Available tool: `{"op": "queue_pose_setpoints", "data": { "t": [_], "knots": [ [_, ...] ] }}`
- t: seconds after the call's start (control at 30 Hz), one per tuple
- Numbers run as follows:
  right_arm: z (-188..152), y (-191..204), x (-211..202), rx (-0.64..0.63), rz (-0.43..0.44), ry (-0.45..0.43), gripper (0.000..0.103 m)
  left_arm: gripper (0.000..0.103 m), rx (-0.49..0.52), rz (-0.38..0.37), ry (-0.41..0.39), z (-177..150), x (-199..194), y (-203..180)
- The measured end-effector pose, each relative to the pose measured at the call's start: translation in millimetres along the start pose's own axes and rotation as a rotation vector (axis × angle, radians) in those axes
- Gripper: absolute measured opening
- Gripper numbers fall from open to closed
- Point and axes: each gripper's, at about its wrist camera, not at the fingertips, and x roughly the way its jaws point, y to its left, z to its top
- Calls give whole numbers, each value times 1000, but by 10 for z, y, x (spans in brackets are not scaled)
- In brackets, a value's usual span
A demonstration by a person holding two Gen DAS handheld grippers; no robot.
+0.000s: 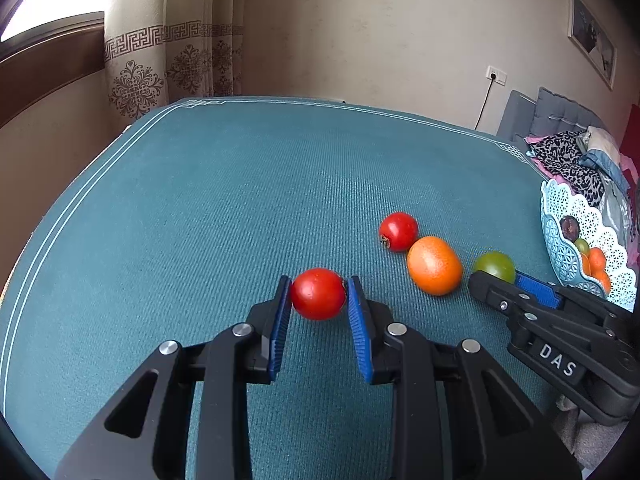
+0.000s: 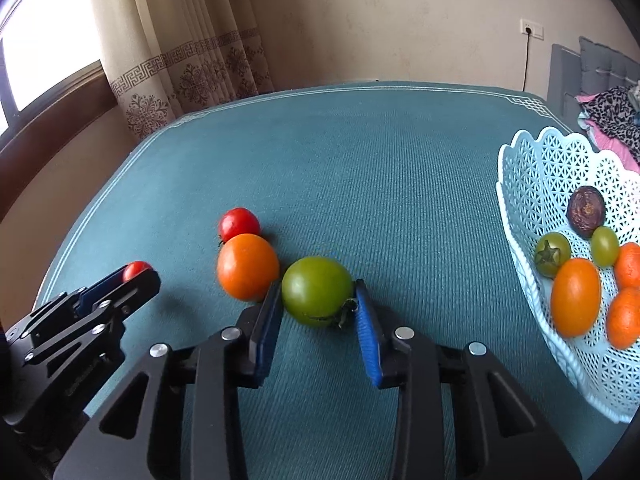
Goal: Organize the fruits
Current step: 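Grasp the large green tomato with the right gripper while the left holds the red tomato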
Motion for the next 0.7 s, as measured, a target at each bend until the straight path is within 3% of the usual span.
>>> {"op": "queue_pose_setpoints", "data": {
  "t": [0.4,0.7],
  "knots": [
    [1,-68,-467,29,-11,-99,35,29,12,2,-7,-30,-31,-36],
    [58,-253,-842,69,-84,-189,35,29,17,6,-13,-36,-45,-51]
  ]
}}
